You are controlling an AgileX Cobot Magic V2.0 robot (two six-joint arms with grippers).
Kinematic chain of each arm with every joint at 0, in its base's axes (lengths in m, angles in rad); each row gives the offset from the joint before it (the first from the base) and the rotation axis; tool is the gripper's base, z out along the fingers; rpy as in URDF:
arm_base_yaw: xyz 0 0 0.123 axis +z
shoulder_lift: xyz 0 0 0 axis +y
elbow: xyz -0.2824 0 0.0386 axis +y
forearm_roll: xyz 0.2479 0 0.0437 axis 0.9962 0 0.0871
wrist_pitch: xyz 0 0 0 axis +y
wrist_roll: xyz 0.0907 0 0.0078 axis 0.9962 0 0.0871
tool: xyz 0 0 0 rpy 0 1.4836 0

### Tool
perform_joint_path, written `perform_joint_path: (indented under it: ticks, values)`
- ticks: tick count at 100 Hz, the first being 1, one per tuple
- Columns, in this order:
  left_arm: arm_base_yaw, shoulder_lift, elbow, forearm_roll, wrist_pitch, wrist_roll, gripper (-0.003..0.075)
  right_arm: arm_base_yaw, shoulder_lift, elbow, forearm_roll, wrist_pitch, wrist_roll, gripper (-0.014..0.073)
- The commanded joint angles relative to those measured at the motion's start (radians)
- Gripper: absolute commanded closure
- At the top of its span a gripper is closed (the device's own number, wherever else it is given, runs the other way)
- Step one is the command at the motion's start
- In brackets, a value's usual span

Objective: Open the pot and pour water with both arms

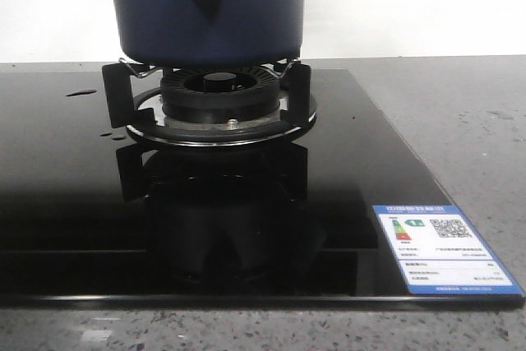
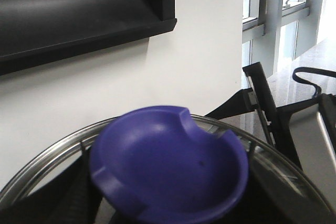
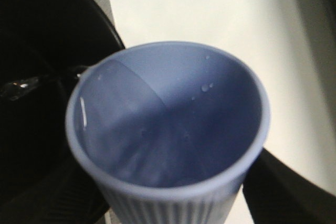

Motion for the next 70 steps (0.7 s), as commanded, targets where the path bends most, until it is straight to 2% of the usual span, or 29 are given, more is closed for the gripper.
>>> perform_joint_path:
  ticks: [1,29,70]
  values:
    - [0.003,-0.029,-0.042,-0.088,-0.015,-0.011,0.0405,0.003,-0.032,-0.040,-0.121,-0.126,-0.008,0.0329]
    - [0.003,-0.029,-0.042,-0.088,-0.013,-0.011,0.0405,0.003,-0.020,-0.040,-0.317,-0.156,-0.008,0.0329]
    - [0.003,-0.029,-0.042,-0.088,-0.011,-0.011,0.0405,0.003,-0.008,-0.040,-0.669,-0.158,-0.008,0.0329]
